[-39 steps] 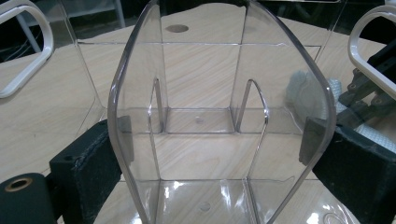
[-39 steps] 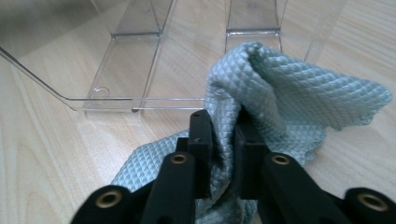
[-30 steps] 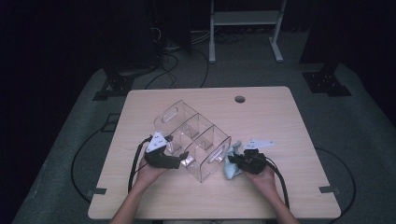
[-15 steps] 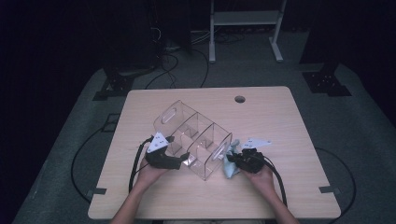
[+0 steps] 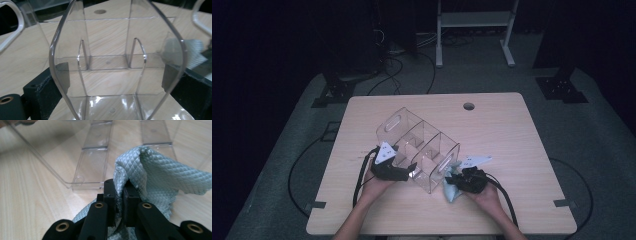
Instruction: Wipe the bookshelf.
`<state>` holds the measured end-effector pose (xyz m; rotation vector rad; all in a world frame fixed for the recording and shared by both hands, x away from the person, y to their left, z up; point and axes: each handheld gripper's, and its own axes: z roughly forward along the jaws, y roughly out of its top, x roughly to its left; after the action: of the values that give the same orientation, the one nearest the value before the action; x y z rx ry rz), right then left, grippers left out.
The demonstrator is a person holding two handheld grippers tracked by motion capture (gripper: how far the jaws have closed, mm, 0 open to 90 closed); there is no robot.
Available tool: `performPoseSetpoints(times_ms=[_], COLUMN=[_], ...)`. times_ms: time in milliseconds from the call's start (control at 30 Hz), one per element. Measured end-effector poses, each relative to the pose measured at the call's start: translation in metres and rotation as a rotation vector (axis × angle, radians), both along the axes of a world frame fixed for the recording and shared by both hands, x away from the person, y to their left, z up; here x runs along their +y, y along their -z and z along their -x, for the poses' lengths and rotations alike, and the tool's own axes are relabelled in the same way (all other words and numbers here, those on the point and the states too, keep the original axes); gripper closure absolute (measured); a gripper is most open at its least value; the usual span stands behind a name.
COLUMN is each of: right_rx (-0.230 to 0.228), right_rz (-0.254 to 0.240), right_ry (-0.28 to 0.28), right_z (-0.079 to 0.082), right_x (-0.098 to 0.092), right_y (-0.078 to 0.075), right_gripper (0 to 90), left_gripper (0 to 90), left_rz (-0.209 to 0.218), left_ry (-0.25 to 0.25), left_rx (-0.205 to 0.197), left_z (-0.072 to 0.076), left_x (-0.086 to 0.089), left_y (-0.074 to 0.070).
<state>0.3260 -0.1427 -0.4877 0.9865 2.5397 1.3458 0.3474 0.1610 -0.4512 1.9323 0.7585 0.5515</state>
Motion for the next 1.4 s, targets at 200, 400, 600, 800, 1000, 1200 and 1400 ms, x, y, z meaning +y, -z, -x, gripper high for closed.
performPoseSetpoints(times_ms=[200,400,600,800,1000,1200,1400], right_rx=[-0.012,-0.018,-0.018,-0.037,-0.035,-0.048,-0.035], right_rz=[0.021,0.012,0.023,0.049,0.054,0.059,0.04], right_ry=[0.025,0.101,0.033,0.045,0.066,-0.031,0.079], right_z=[-0.012,-0.024,-0.01,-0.014,-0.015,0.002,-0.017], right_x=[-0.011,-0.023,-0.006,-0.008,-0.006,0.013,-0.006], right_y=[-0.003,-0.002,-0.003,-0.005,-0.004,-0.006,-0.002], right_gripper=[83.3,83.3,83.3,83.3,83.4,83.4,83.4], left_gripper=[8.1,8.2,8.0,8.0,7.6,7.5,7.5], left_rz=[0.007,0.01,0.015,0.02,0.024,0.029,0.032], left_ry=[0.007,0.006,0.012,0.015,0.01,0.006,0.006], left_rx=[0.015,0.016,0.014,0.017,0.012,0.013,0.014], left_z=[-0.001,0.0,0.0,0.001,0.003,0.004,0.004], left_x=[0.004,0.005,0.008,0.011,0.014,0.016,0.017], left_y=[-0.001,-0.001,-0.001,-0.001,-0.001,0.0,-0.001])
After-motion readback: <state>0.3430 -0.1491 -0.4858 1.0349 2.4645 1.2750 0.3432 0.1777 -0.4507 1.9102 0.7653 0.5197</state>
